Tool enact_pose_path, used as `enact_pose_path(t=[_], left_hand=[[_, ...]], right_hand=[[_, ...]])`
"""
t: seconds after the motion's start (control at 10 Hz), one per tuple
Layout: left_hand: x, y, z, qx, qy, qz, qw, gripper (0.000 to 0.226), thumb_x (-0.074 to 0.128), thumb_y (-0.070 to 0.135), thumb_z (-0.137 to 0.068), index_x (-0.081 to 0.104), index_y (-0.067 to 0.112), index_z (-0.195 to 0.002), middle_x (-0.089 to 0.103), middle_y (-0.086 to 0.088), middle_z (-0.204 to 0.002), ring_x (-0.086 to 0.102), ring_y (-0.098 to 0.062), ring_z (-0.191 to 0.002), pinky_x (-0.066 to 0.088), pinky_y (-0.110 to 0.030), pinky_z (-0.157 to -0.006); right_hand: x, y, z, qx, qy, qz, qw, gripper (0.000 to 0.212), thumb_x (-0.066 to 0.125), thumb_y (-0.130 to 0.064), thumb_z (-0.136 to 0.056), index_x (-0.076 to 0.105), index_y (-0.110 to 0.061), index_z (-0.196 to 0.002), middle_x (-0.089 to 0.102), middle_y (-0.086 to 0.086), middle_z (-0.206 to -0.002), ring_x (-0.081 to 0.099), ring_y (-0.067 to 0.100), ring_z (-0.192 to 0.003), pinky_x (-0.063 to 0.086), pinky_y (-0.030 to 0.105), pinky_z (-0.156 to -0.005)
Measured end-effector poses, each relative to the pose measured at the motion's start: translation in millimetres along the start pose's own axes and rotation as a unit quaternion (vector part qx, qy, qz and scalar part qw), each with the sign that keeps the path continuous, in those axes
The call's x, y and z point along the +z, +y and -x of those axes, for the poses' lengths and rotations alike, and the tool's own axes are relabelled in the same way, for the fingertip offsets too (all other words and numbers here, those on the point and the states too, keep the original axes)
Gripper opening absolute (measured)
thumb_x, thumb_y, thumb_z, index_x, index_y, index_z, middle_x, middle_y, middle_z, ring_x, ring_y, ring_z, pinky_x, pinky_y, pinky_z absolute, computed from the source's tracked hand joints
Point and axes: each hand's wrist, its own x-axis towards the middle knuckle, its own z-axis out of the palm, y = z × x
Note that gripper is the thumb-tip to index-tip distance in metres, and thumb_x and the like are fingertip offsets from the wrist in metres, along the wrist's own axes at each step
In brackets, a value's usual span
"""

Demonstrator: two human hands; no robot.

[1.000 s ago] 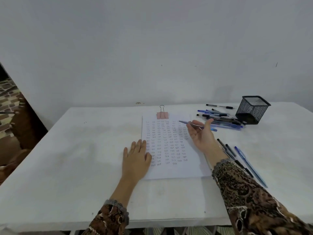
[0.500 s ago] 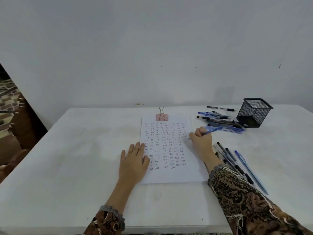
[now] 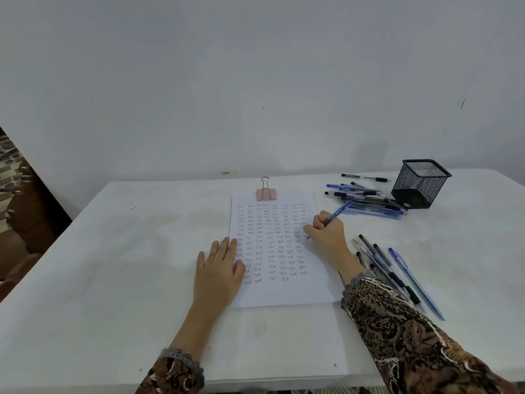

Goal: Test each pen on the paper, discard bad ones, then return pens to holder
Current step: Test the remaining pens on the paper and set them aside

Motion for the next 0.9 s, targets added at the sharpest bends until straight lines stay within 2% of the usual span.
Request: enact_pose_path(t=[0.1,0.2,0.4,0.9], left_hand=[[-0.3,0.3,0.7,-0.001,-0.003,-0.002,1.0,0.093,-0.013,0.051,-0.062,0.015,0.024,-0.146,0.013,0.005,-0.155,0.007,-0.014,-0.143,0.001,-0.038,-0.115],[-0.5,-0.3,0.4,0.0,-0.004,-0.002,1.0,0.093,-0.014,0.051,-0.062,0.014,0.024,-0.147,0.012,0.006,-0.155,0.006,-0.013,-0.143,0.001,-0.038,-0.115],[0.1,-1.1,0.9,0.002,-0.003,0.0,1.0,0.092,-0.013,0.051,-0.063,0.015,0.024,-0.147,0.012,0.005,-0.155,0.006,-0.014,-0.143,0.001,-0.038,-0.115],[1.9,-2.6,0.9,0.005,0.003,0.008,1.0,0.091,-0.011,0.052,-0.065,0.017,0.023,-0.146,0.015,0.004,-0.155,0.008,-0.015,-0.143,0.001,-0.038,-0.115]], right_hand=[[-1.7,1.1,0.4,0.008,0.011,-0.012,1.0,0.049,0.053,0.016,-0.07,0.022,-0.018,-0.052,0.025,-0.003,-0.058,0.023,0.002,-0.044,0.026,0.014,-0.05],[-1.3,-1.7,-0.7,0.005,-0.01,-0.001,1.0,0.049,0.053,0.016,-0.07,0.022,-0.017,-0.052,0.025,-0.002,-0.058,0.023,0.002,-0.042,0.026,0.012,-0.047],[-3.4,0.4,-0.4,0.012,0.012,-0.008,1.0,0.051,0.052,0.016,-0.071,0.021,-0.019,-0.052,0.024,-0.007,-0.051,0.022,0.003,-0.042,0.024,0.012,-0.046],[-3.5,3.3,-2.8,0.008,0.02,0.012,1.0,0.05,0.054,0.015,-0.07,0.022,-0.018,-0.051,0.025,-0.003,-0.055,0.022,0.005,-0.045,0.025,0.012,-0.046]])
